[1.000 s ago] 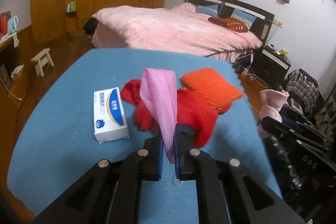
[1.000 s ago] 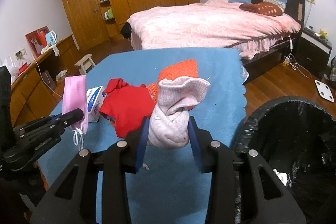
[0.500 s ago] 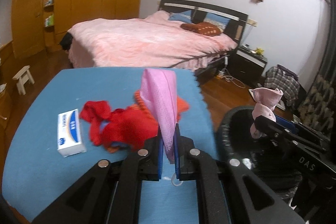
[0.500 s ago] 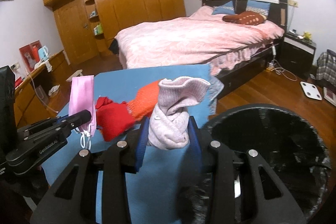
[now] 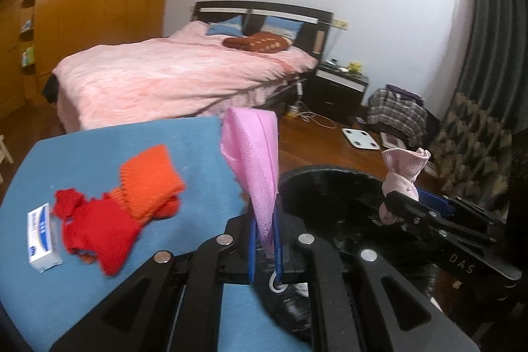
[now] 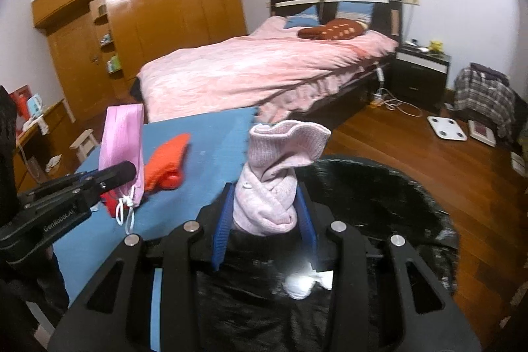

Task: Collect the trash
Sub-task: 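Carry the sock and mask over the bin and open both tools, then move both tools back over the blue table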

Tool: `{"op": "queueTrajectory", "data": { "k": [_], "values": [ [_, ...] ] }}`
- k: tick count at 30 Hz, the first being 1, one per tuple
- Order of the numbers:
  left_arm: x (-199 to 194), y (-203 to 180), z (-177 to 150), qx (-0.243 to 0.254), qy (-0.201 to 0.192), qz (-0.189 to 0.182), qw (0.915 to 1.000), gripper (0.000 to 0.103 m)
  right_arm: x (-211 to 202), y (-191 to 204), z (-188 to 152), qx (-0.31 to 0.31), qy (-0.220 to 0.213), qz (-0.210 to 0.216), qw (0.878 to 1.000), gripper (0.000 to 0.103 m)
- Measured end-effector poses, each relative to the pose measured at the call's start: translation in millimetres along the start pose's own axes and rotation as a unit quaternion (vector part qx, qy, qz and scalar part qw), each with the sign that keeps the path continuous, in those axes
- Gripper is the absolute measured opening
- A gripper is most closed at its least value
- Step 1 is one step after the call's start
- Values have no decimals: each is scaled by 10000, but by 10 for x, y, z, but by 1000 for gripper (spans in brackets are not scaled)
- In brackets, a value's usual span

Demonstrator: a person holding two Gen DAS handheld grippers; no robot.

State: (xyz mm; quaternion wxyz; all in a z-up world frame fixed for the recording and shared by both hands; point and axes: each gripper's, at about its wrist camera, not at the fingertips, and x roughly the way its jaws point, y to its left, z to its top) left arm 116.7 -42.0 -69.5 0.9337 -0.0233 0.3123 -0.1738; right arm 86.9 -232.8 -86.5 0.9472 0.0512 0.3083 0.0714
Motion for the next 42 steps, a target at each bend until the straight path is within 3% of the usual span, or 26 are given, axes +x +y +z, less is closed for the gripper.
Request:
{"op": "queueTrajectory", "data": {
  "k": [14,17,19,22,25,28,42],
  "values": [
    [414,-648,-26,487,293,-752,9955,11,-86,-648,-159,366,-1,-580,9976,40],
    [448,-635,-34,444,340,-813,9951,33,-118,-701,-178,415,-43,-644,9970,56],
    [440,-601,-44,399,341,-786,9955,54,-143,-717,-181,424,-94,-703,9966,68],
    [374,-522,-43,381,267,-640,9969,73,-186,-711,-191,419,-219,-797,9957,89],
    [268,-396,-39,350,153,-444,9983,88,-187,-685,-160,420,-275,-778,9957,97],
    [126,-227,-54,293,73,-171,9994,97,-178,-592,-137,376,-292,-676,9966,97],
    [-352,628,-216,-285,-79,834,9961,97,74,231,20,-41,-133,-49,9999,98]
  ]
}}
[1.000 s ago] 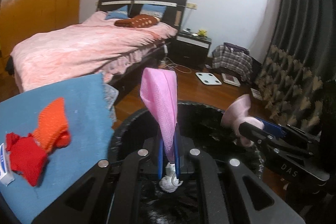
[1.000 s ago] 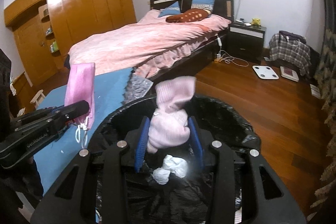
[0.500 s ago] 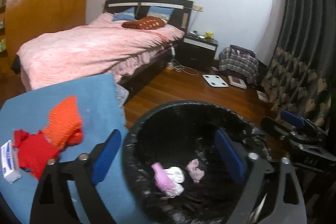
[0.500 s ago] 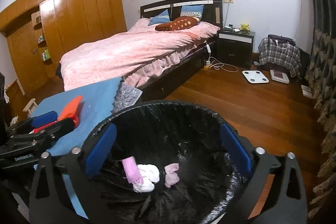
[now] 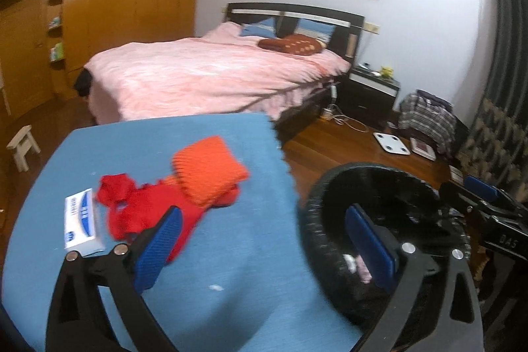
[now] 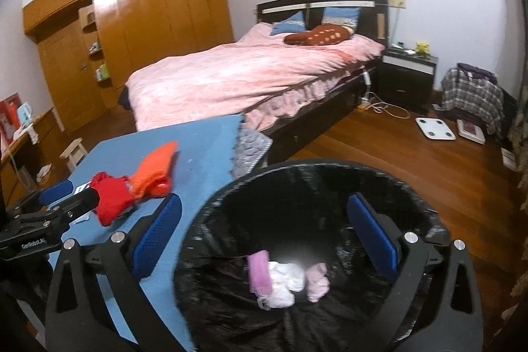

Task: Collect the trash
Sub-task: 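Move both tools back over the blue table, then grasp the alcohol pads box with the left tool while the right tool grasps the red cloth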

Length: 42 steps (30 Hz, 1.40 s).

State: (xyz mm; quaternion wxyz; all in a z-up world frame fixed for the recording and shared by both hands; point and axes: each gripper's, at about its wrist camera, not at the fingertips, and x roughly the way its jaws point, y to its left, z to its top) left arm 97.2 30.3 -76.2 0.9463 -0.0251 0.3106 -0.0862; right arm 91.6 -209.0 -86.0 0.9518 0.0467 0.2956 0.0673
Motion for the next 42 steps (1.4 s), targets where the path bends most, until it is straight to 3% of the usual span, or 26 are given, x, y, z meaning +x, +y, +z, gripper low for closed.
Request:
{"op": "queueTrajectory", "data": {
  "k": [13,25,32,42],
  "values": [
    [-104,854,-141,-379,-29,772,9963,97,417,876,21,-355,181,620,9973,98],
    [173,1708,-310,-823,196,1628,9830,97,884,1400,-16,-695,417,868,9929,98],
    [400,1980,-404,-1062,394,1806,9770,96,1168,1580,-61,-769,586,933,9909,98],
    [697,2147,-495,-1113,761,1790,9746,91,1391,1728,-142,-861,769,1014,9881,98]
  ]
}}
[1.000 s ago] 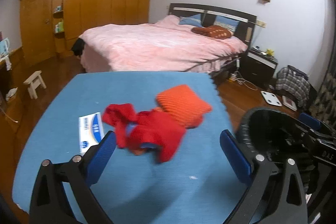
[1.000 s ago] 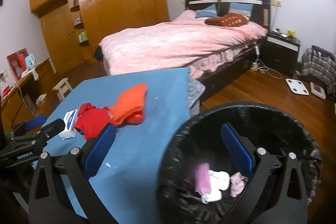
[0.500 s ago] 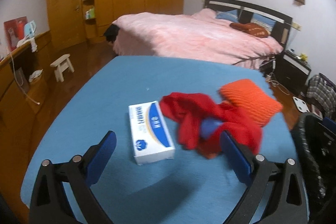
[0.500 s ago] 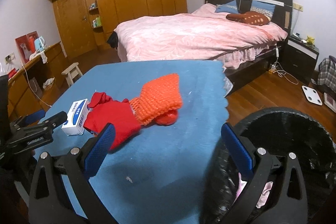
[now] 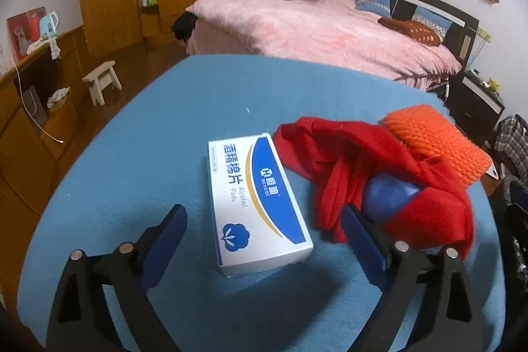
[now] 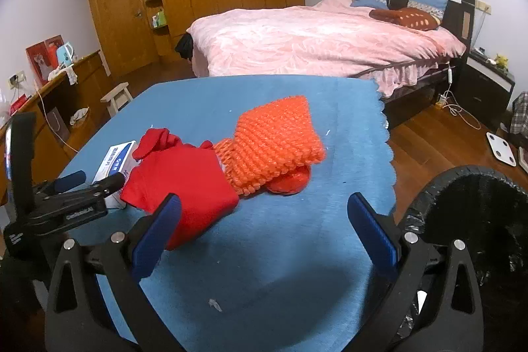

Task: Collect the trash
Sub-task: 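Grasp the alcohol pads box with the left tool while the right tool grasps the red cloth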

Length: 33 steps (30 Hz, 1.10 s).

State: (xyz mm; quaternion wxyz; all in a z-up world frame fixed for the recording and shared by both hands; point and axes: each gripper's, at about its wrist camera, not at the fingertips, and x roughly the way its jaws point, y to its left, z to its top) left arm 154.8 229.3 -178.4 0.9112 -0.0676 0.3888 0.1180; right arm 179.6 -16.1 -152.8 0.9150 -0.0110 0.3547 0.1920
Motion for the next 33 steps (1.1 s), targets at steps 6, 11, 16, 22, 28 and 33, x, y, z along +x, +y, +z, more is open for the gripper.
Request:
{"op": "queueTrajectory", "data": {
  "k": [6,11,16,22,28,33],
  "values": [
    [148,6,-1,-77,216,-17,9997,85,62,15,-21,-5,67,8,10000,98],
    [234,21,11,-169,413,-146,9989,71,126,54,-40,-20,131,44,9999,98],
    [187,84,-15,-254,360,-216,9988,63,167,121,-56,-57,164,102,9998,98],
    [49,137,-36,-208,244,-153,9994,62,188,218,-33,-170,181,250,9994,98],
    [-2,235,-121,-291,388,-91,9988,62,259,299,-40,-256,292,402,9984,98],
    [54,223,-100,-281,477,-128,9984,62,318,367,-39,-291,397,549,9973,93]
  ]
}}
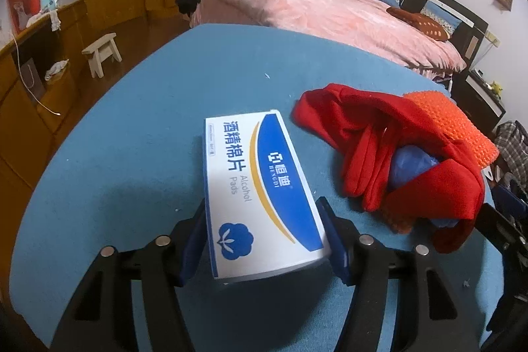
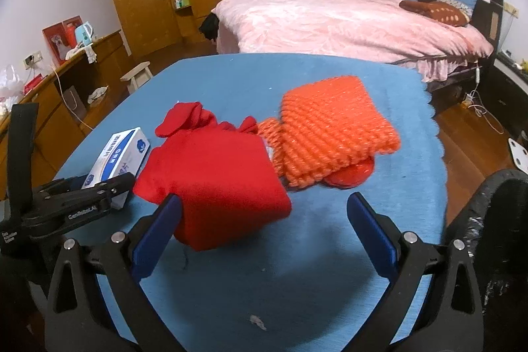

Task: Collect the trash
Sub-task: 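Grasp the alcohol pads box with the left tool while the right tool grasps the red cloth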

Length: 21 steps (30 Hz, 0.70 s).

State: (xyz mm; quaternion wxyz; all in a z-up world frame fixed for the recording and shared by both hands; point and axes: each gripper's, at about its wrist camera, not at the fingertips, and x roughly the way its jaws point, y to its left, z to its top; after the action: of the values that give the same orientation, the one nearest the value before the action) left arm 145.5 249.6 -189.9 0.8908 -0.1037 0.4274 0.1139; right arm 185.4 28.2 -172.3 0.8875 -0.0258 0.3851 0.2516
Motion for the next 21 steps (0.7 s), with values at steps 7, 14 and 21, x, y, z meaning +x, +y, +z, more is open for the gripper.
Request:
{"op": "queueTrajectory", "data": {
  "k": [7,14,21],
  "values": [
    [13,-11,-2,14,-32,-11,10000,62,8,67,19,-142,213,511,9984,45],
    [-114,-45,-5,28,-189,-78,9998,60,-197,121,74,-275,59,724,9970,12],
    [-314,-115,6,44,-330,-232,9992,59,-448,107,163,-304,-172,828,9960,5]
  ]
}}
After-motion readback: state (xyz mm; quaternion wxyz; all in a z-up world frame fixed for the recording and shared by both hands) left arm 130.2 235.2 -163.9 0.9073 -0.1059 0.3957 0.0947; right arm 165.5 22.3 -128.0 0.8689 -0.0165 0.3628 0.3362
